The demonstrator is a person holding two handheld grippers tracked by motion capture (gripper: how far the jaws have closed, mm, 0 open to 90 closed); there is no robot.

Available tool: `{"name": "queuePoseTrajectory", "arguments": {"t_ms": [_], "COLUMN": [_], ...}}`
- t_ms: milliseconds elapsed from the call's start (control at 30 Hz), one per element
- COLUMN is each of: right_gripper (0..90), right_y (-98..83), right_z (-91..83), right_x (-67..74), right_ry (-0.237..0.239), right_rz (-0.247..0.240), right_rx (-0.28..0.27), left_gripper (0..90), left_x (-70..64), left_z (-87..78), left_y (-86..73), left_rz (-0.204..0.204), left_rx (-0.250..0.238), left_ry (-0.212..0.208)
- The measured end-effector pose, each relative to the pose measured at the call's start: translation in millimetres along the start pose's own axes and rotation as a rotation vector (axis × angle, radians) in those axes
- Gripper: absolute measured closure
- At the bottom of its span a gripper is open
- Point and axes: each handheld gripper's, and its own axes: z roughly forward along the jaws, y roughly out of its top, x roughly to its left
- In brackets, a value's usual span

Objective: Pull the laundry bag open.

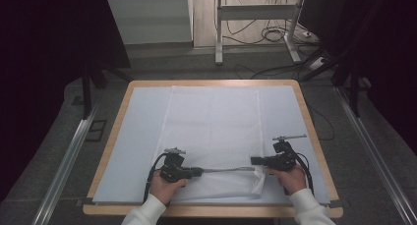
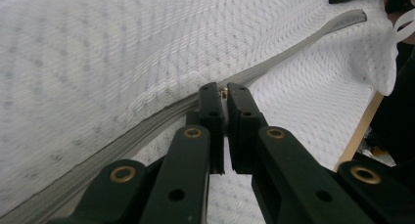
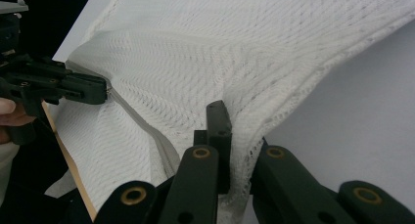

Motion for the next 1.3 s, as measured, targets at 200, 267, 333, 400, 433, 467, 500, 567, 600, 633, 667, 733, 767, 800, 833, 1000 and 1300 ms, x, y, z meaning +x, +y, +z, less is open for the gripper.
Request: {"name": "queuePoseTrajectory", "arguments": {"t_ms": [200, 267, 333, 400, 433, 467, 500, 567, 600, 633, 667, 733, 767, 800, 833, 1000, 1300], "right_gripper": [88.2, 88.2, 88.2, 88.2, 88.2, 88.2, 88.2, 88.2, 88.2, 88.2, 88.2, 88.2, 88.2, 88.2, 88.2, 88.2, 88.2], "right_y": [-0.2, -0.2, -0.3, -0.2, -0.2, -0.3, -0.3, -0.2, -0.2, -0.3, -0.3, -0.3, -0.3, -0.3, -0.3, -0.3, -0.3], "right_z": [0.5, 0.4, 0.4, 0.4, 0.5, 0.6, 0.6, 0.5, 0.5, 0.6, 0.7, 0.8, 0.8, 0.8, 0.7, 0.8, 0.7], "right_x": [0.6, 0.9, 0.6, 0.8, 0.7, 0.7, 0.7, 0.7, 0.6, 0.6, 0.5, 0.6, 0.5, 0.5, 0.5, 0.5, 0.6], "right_ry": [-0.003, -0.002, -0.001, -0.002, -0.001, -0.003, -0.003, -0.003, -0.002, -0.004, -0.003, -0.004, -0.002, -0.004, -0.004, -0.004, -0.004], "right_rz": [-0.004, -0.003, -0.004, -0.004, -0.004, -0.004, -0.004, -0.004, -0.004, -0.005, -0.004, -0.005, -0.004, -0.005, -0.005, -0.005, -0.006], "right_rx": [0.000, -0.001, -0.001, -0.002, -0.001, -0.001, 0.000, 0.000, 0.000, 0.001, 0.001, 0.002, 0.002, 0.002, 0.001, 0.001, 0.001], "left_gripper": [86.8, 86.8, 86.8, 86.8, 86.8, 86.8, 86.8, 86.8, 86.8, 86.8, 86.8, 86.8, 86.8, 86.8, 86.8, 86.8, 86.8], "left_x": [1.4, 1.9, 3.1, 3.9, 4.0, 4.1, 4.5, 5.5, 5.8, 6.1, 6.5, 7.4, 7.9, 8.2, 8.9, 10.0, 15.5], "left_z": [-2.8, -4.0, -4.9, -5.9, -6.4, -6.6, -7.0, -7.6, -8.1, -8.6, -9.0, -10.0, -10.5, -10.8, -11.6, -13.8, -21.0], "left_y": [-0.6, -0.7, -1.5, -1.9, -2.1, -2.2, -2.3, -2.5, -2.6, -2.7, -3.0, -3.4, -3.6, -3.9, -3.9, -4.4, -7.0], "left_rz": [-0.004, 0.000, -0.007, -0.008, -0.010, -0.009, -0.012, -0.009, -0.010, -0.013, -0.016, -0.018, -0.013, -0.015, -0.014, -0.019, -0.034], "left_rx": [-0.005, -0.002, -0.008, -0.006, -0.004, -0.005, -0.006, -0.008, -0.007, -0.007, -0.009, -0.008, -0.007, -0.010, -0.007, -0.011, -0.014], "left_ry": [0.001, 0.007, 0.004, 0.003, 0.006, 0.008, 0.007, 0.006, 0.009, 0.009, 0.009, 0.008, 0.013, 0.013, 0.013, 0.012, 0.018]}}
